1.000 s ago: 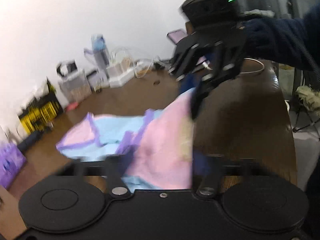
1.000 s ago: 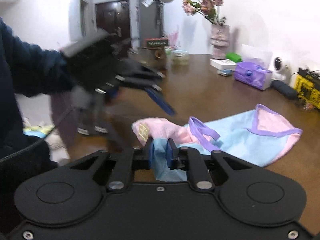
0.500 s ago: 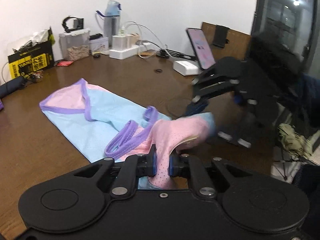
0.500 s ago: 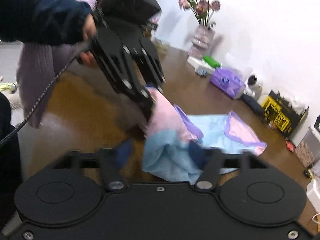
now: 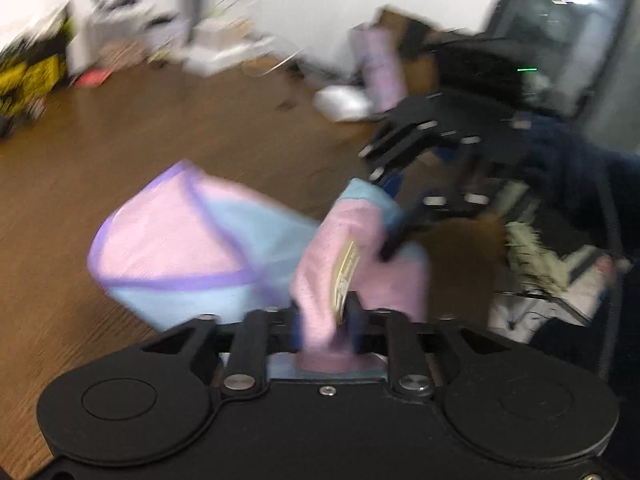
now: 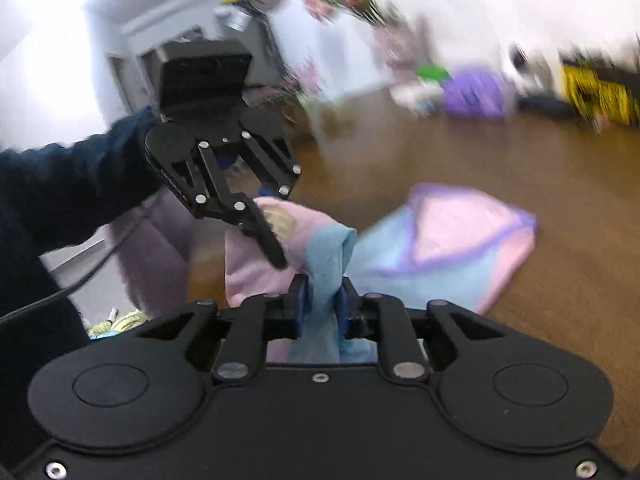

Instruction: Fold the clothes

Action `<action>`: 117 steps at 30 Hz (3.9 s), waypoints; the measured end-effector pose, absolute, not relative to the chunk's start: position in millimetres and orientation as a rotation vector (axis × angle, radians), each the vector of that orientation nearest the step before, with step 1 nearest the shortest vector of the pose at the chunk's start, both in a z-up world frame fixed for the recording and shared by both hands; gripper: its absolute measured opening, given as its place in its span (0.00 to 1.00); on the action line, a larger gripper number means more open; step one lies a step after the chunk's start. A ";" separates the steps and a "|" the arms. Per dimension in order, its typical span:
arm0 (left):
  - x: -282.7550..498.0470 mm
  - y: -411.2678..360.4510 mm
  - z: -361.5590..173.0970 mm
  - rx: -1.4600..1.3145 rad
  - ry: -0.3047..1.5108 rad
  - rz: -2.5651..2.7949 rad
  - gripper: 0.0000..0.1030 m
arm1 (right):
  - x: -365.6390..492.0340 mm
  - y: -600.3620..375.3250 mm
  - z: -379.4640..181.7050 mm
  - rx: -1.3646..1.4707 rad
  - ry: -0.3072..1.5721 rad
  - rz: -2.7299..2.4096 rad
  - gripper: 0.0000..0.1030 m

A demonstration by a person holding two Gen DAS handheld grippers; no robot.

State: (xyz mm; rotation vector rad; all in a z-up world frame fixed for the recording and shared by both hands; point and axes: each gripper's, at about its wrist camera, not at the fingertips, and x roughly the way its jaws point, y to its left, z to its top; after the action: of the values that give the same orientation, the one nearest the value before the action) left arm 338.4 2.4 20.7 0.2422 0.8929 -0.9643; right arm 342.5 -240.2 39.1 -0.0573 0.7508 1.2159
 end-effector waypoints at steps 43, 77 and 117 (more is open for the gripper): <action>418.3 19.3 10.6 0.000 0.807 -0.407 0.67 | 422.0 -239.3 22.4 0.052 0.771 0.694 0.47; 340.9 16.6 67.6 -0.009 0.563 -0.501 0.02 | 367.7 -252.6 55.9 -0.021 0.504 0.713 0.07; 235.1 -6.7 14.1 0.101 0.659 -0.488 0.60 | 249.6 -223.7 30.2 -0.429 0.549 1.344 0.27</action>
State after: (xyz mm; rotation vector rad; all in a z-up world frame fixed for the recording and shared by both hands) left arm 235.1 -6.7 14.1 0.1009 0.6589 -0.4881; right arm 249.6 -223.6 30.2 -0.4293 0.5492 1.3445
